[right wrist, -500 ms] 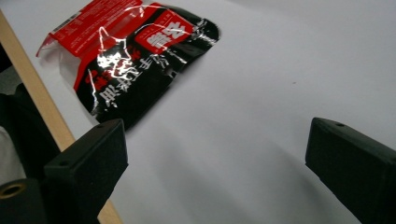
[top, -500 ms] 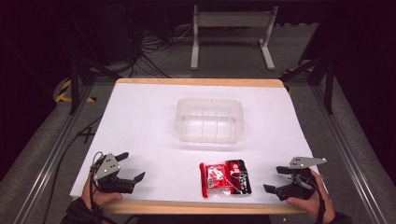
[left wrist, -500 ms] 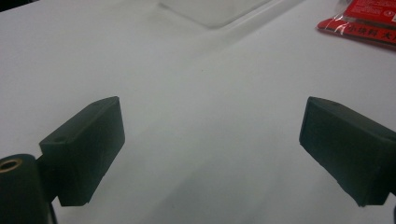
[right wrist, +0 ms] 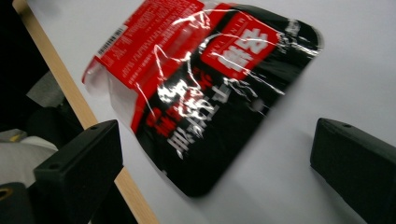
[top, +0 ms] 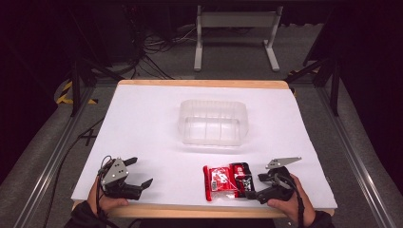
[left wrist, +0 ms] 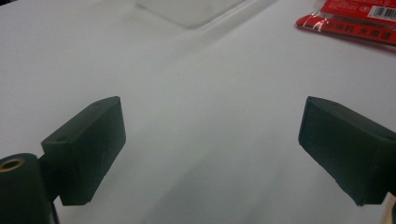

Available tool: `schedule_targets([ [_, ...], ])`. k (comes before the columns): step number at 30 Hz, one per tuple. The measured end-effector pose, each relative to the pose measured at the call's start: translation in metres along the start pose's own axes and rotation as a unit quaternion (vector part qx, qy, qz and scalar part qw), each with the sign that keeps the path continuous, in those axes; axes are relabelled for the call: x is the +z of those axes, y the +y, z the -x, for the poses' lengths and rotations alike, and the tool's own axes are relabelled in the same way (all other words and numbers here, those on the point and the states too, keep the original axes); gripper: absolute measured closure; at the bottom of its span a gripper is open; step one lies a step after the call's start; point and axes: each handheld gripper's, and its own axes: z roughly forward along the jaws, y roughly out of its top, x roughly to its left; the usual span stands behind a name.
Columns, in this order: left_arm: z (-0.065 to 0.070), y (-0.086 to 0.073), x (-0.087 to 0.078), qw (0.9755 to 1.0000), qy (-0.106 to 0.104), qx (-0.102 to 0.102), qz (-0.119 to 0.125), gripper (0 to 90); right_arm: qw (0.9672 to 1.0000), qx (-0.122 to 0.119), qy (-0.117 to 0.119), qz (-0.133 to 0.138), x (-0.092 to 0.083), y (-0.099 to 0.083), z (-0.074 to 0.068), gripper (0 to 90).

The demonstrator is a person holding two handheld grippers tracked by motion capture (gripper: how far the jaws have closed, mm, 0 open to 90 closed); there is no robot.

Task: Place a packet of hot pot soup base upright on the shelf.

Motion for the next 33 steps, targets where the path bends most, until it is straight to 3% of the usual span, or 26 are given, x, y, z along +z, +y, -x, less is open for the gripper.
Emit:
schedule_targets([
  [2, 0.002, 0.000, 0.001, 1.0000, -0.002, 0.004, -0.005, 8.0, 0.9999, -0.002, 0.003, -0.010, 0.006, 0.006, -0.005, 2.7],
  [4, 0.003, 0.001, 0.003, 0.9999, -0.005, 0.008, -0.007, 8.0, 0.9991, -0.015, -0.007, -0.038, 0.015, 0.015, -0.013, 0.4],
  [8, 0.009, 0.006, 0.008, 0.9997, -0.020, 0.012, -0.008, 8.4, 0.9940, -0.043, -0.023, -0.098, 0.028, 0.034, -0.022, 0.3],
  [10, 0.013, 0.007, 0.010, 0.9994, -0.025, 0.020, -0.013, 8.6, 0.9925, -0.050, -0.027, -0.108, 0.030, 0.040, -0.021, 4.2],
  [11, 0.021, 0.009, 0.013, 0.9986, -0.028, 0.039, -0.022, 8.6, 0.9914, -0.054, -0.042, -0.111, 0.028, 0.041, -0.019, 9.6],
  [14, 0.022, 0.008, 0.013, 0.9982, -0.035, 0.043, -0.023, 8.6, 0.9944, -0.030, -0.034, -0.096, 0.021, 0.036, -0.013, 7.0],
  [16, 0.020, 0.007, 0.013, 0.9983, -0.034, 0.040, -0.026, 8.6, 0.9944, -0.026, -0.033, -0.097, 0.020, 0.034, -0.013, 5.6],
  [18, 0.019, 0.007, 0.011, 0.9987, -0.031, 0.034, -0.022, 8.6, 0.9894, -0.044, -0.026, -0.136, 0.019, 0.034, -0.020, 4.2],
  [19, 0.019, 0.007, 0.011, 0.9987, -0.031, 0.034, -0.022, 8.7, 0.9894, -0.044, -0.026, -0.136, 0.019, 0.034, -0.020, 4.2],
  [20, 0.018, 0.007, 0.010, 0.9988, -0.031, 0.033, -0.020, 8.6, 0.9841, -0.068, -0.014, -0.163, 0.015, 0.029, -0.026, 8.6],
  [23, 0.017, 0.007, 0.009, 0.9988, -0.030, 0.033, -0.020, 8.7, 0.9831, -0.072, -0.008, -0.168, 0.009, 0.022, -0.028, 9.7],
  [26, 0.016, 0.006, 0.010, 0.9989, -0.027, 0.032, -0.022, 8.6, 0.9804, -0.092, -0.015, -0.174, 0.001, 0.015, -0.030, 27.4],
  [28, 0.017, 0.006, 0.010, 0.9988, -0.027, 0.034, -0.023, 8.6, 0.9794, -0.103, -0.017, -0.173, -0.003, 0.014, -0.031, 46.5],
  [31, 0.017, 0.006, 0.010, 0.9988, -0.027, 0.034, -0.021, 8.6, 0.9781, -0.115, -0.044, -0.168, -0.003, 0.013, -0.031, 62.8],
  [33, 0.017, 0.006, 0.009, 0.9988, -0.026, 0.036, -0.023, 8.6, 0.9785, -0.116, -0.065, -0.158, -0.002, 0.014, -0.030, 68.6],
])
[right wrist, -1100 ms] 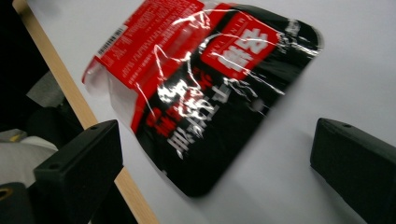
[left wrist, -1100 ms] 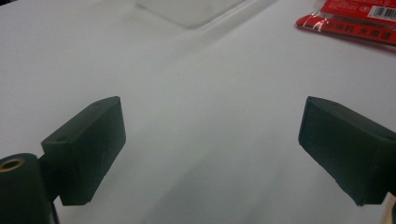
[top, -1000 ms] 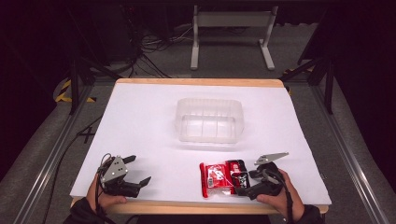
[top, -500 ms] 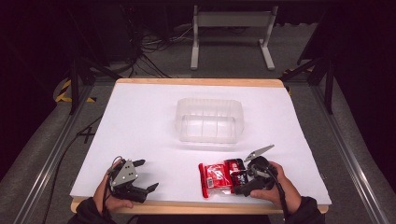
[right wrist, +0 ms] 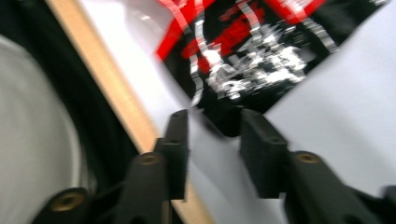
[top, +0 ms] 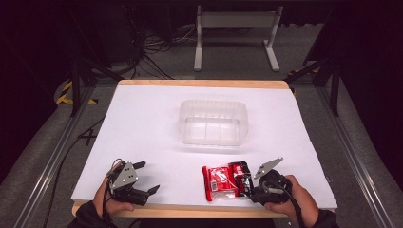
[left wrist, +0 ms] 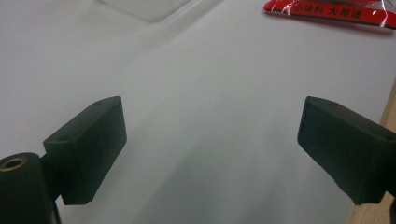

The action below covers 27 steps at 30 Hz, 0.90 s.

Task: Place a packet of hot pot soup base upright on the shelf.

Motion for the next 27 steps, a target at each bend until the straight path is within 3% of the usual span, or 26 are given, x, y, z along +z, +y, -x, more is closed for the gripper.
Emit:
schedule_targets([
  [3, 0.000, 0.000, 0.000, 1.0000, -0.001, -0.002, 0.003, 8.6, 0.9990, 0.015, -0.034, 0.024, 0.002, 0.000, 0.004, 72.8],
  [5, 0.000, 0.000, 0.000, 1.0000, -0.002, -0.002, 0.002, 8.7, 0.9974, 0.013, -0.061, 0.036, 0.002, 0.001, 0.004, 73.8],
  [9, -0.001, 0.000, 0.000, 1.0000, -0.003, -0.002, 0.003, 8.6, 0.9918, 0.038, -0.093, 0.079, -0.003, 0.000, 0.013, 70.2],
  [10, -0.001, 0.000, 0.000, 1.0000, -0.003, -0.003, 0.002, 8.6, 0.9933, 0.044, -0.073, 0.078, -0.002, -0.001, 0.016, 66.1],
  [11, -0.001, 0.000, 0.000, 1.0000, -0.003, -0.003, 0.002, 8.7, 0.9933, 0.044, -0.073, 0.078, -0.002, -0.001, 0.016, 66.1],
  [12, 0.000, 0.000, 0.000, 1.0000, -0.002, -0.003, 0.002, 8.7, 0.9949, 0.051, -0.040, 0.077, -0.002, -0.002, 0.019, 58.5],
  [13, 0.000, 0.000, 0.000, 1.0000, -0.002, -0.004, 0.001, 8.7, 0.9957, 0.055, -0.026, 0.071, -0.001, -0.003, 0.020, 51.4],
  [14, 0.000, 0.000, 0.000, 1.0000, -0.003, -0.004, 0.002, 8.8, 0.9975, 0.053, -0.007, 0.046, 0.000, -0.003, 0.021, 43.2],
  [17, 0.000, 0.000, 0.001, 1.0000, -0.005, -0.002, 0.000, 8.9, 0.9981, 0.040, 0.042, 0.019, -0.001, -0.003, 0.015, 39.5],
  [20, 0.000, 0.000, 0.001, 1.0000, -0.008, -0.002, -0.002, 9.0, 0.9994, 0.001, 0.028, -0.018, 0.001, 0.006, 0.005, 41.3],
  [24, 0.001, 0.001, 0.002, 1.0000, -0.009, -0.004, -0.002, 9.2, 0.9978, 0.003, 0.060, -0.027, 0.007, 0.017, 0.006, 33.3],
  [27, 0.001, 0.001, 0.002, 0.9999, -0.009, -0.004, -0.001, 9.3, 0.9964, 0.025, 0.080, -0.010, 0.009, 0.018, 0.009, 29.3],
])
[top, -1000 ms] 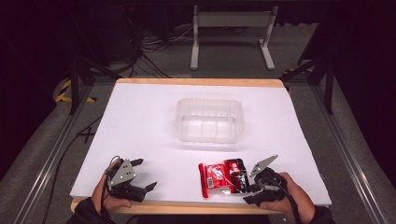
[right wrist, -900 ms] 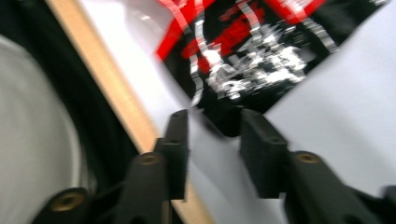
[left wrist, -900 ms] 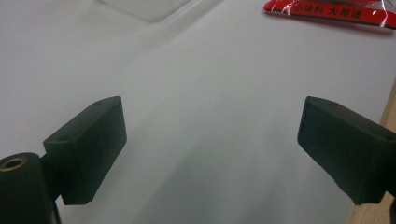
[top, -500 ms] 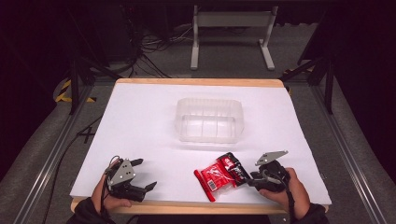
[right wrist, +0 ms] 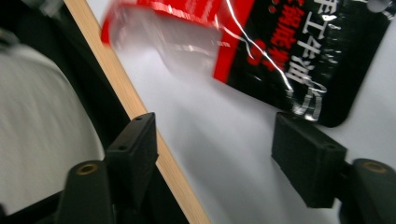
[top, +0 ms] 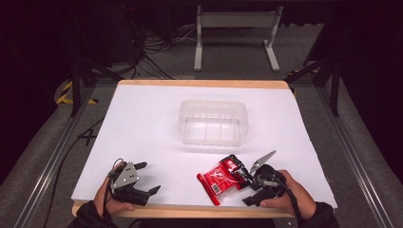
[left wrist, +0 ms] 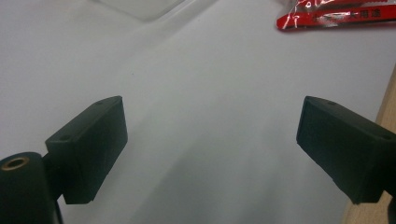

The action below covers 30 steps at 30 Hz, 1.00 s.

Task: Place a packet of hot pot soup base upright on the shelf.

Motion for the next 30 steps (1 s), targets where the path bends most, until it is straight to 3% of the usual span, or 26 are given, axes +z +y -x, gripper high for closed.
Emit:
schedule_targets([
  [3, 0.000, 0.000, 0.000, 1.0000, -0.001, -0.002, 0.003, 9.3, 0.9985, 0.025, 0.017, 0.045, 0.001, -0.001, 0.007, 20.4],
  [4, -0.001, 0.000, 0.000, 1.0000, 0.000, -0.002, 0.004, 9.3, 0.9965, 0.045, 0.025, 0.065, 0.003, -0.002, 0.010, 20.0],
  [7, -0.001, 0.000, -0.001, 1.0000, 0.000, -0.004, 0.004, 9.3, 0.9894, 0.059, 0.035, 0.128, 0.009, -0.002, 0.018, 14.1],
  [10, -0.001, 0.000, 0.000, 1.0000, -0.001, -0.006, 0.006, 9.4, 0.9827, 0.078, 0.035, 0.164, 0.012, 0.002, 0.024, 13.3],
  [11, -0.001, 0.000, 0.000, 1.0000, -0.002, -0.005, 0.005, 9.3, 0.9787, 0.088, 0.042, 0.181, 0.014, 0.002, 0.027, 13.2],
  [15, 0.000, 0.000, 0.001, 1.0000, -0.003, -0.006, 0.003, 9.3, 0.9763, 0.093, 0.040, 0.191, 0.018, 0.014, 0.031, 6.5],
  [19, 0.000, 0.000, 0.001, 1.0000, -0.003, -0.006, 0.001, 9.3, 0.9774, 0.093, 0.019, 0.189, 0.023, 0.032, 0.036, 5.6],
  [20, 0.000, 0.000, 0.002, 1.0000, -0.004, -0.005, 0.001, 9.4, 0.9776, 0.102, 0.010, 0.184, 0.024, 0.037, 0.038, 4.5],
  [24, -0.001, 0.000, 0.002, 0.9999, -0.006, -0.009, -0.001, 9.4, 0.9796, 0.115, 0.006, 0.165, 0.028, 0.052, 0.038, 0.3],
  [27, -0.001, 0.000, 0.002, 1.0000, -0.006, -0.007, -0.002, 9.3, 0.9882, 0.100, -0.051, 0.104, 0.037, 0.079, 0.027, 0.0],
  [30, -0.001, 0.000, 0.002, 1.0000, -0.006, -0.007, -0.001, 9.3, 0.9901, 0.089, -0.072, 0.081, 0.042, 0.090, 0.021, 0.0],
])
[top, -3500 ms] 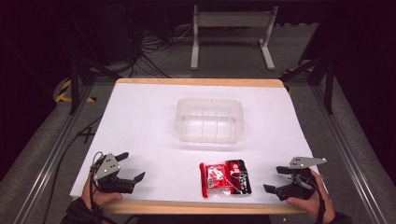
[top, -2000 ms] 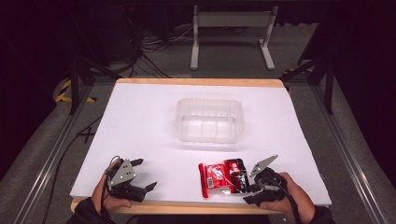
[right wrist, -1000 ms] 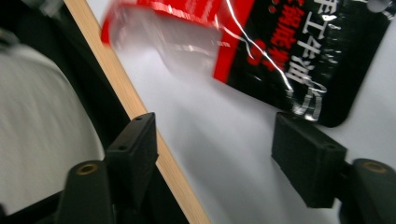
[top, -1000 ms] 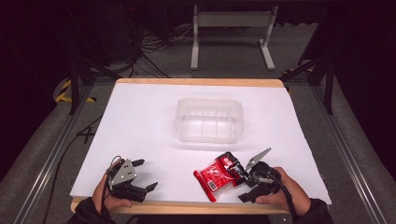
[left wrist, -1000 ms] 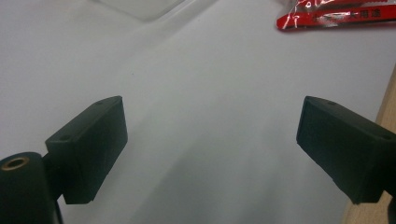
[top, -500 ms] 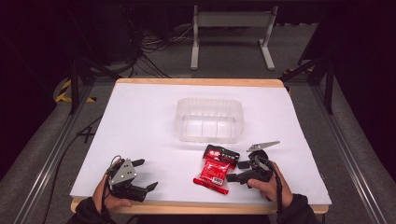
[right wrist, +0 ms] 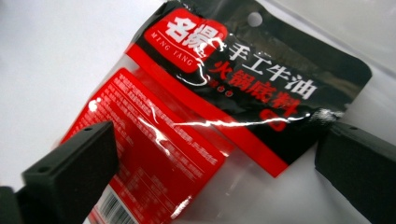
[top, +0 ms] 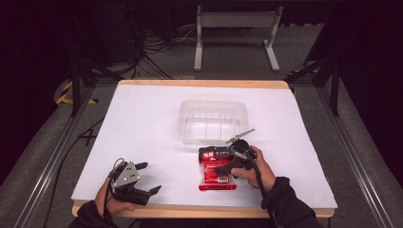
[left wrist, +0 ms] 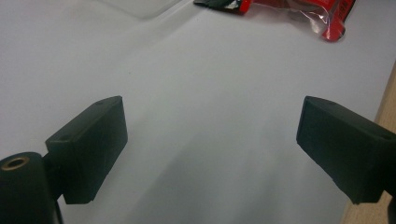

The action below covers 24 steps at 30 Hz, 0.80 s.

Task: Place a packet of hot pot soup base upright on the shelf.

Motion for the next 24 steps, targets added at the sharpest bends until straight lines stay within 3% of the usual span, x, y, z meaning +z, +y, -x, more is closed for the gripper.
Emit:
schedule_targets([
  [5, -0.0007, -0.0001, -0.0003, 1.0000, 0.000, 0.001, 0.000, 9.5, 0.9997, -0.006, 0.004, -0.023, 0.0022, 0.0082, -0.0013, 1.6],
  [7, -0.0001, 0.0001, 0.0003, 1.0000, 0.000, -0.001, -0.001, 9.6, 0.9998, -0.013, 0.009, -0.015, 0.0012, 0.0073, -0.0018, 8.3],
  [8, -0.0002, 0.0005, 0.0006, 1.0000, 0.000, -0.001, -0.001, 9.6, 0.9994, -0.020, 0.029, 0.001, -0.0003, 0.0058, -0.0021, 22.2],
  [9, -0.0003, 0.0007, 0.0008, 1.0000, 0.000, -0.001, -0.001, 9.6, 0.9985, -0.018, 0.050, 0.014, -0.0009, 0.0039, -0.0020, 25.0],
  [16, -0.0010, 0.0002, 0.0012, 1.0000, 0.000, -0.003, -0.001, 9.6, 0.9952, -0.039, 0.081, 0.038, 0.0004, 0.0013, -0.0005, 36.8],
  [20, -0.0022, -0.0002, 0.0001, 1.0000, 0.001, -0.006, 0.002, 9.7, 0.9922, -0.027, 0.107, 0.059, -0.0018, 0.0022, 0.0037, 54.3],
  [24, -0.0041, -0.0015, -0.0004, 0.9999, 0.003, -0.011, 0.004, 10.0, 0.9899, -0.031, 0.122, 0.065, -0.0023, 0.0007, 0.0053, 61.0],
])
